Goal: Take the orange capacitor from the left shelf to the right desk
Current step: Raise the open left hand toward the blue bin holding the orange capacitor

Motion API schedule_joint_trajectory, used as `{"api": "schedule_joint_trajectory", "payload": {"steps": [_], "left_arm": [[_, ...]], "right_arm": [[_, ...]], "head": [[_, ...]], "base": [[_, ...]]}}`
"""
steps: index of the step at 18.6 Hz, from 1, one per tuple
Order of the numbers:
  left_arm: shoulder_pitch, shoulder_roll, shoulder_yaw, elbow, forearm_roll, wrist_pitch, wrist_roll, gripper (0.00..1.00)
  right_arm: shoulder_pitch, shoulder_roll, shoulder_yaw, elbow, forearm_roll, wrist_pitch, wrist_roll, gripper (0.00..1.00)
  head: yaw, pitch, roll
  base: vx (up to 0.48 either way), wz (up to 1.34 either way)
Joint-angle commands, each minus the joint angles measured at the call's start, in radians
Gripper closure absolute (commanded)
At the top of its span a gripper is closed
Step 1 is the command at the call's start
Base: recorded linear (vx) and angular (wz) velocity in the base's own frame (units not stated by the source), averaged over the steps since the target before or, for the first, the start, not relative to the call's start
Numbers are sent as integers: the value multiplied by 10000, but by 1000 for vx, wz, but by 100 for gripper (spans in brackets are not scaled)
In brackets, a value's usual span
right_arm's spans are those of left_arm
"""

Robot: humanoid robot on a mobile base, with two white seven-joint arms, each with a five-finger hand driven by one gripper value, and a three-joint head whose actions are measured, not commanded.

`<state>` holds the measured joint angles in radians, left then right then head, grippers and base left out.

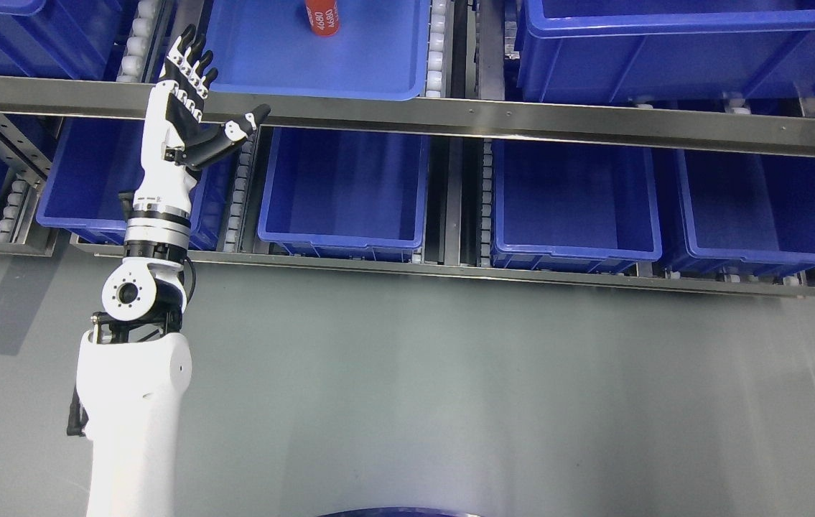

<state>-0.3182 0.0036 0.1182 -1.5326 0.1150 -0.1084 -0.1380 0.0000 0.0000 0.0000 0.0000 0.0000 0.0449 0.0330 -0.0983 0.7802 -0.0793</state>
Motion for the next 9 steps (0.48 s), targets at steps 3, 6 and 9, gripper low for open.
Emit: {"api": "schedule_joint_trajectory", "payload": {"steps": [3,6,9], "left_arm": [[37,148,-308,2,0,-5,0,0],[22,163,-292,2,0,-21,0,0],[-24,178,-292,17,-15,-21,15,0]], "right_arm": [[16,-175,-107,-337,0,-4,-8,0],[16,-175,-107,-337,0,-20,-8,0],[16,-175,-107,-337,0,-4,-8,0]], "head": [[0,0,0],[0,0,0],[0,0,0]], "base": [[1,-7],[3,-27],[0,0]]}}
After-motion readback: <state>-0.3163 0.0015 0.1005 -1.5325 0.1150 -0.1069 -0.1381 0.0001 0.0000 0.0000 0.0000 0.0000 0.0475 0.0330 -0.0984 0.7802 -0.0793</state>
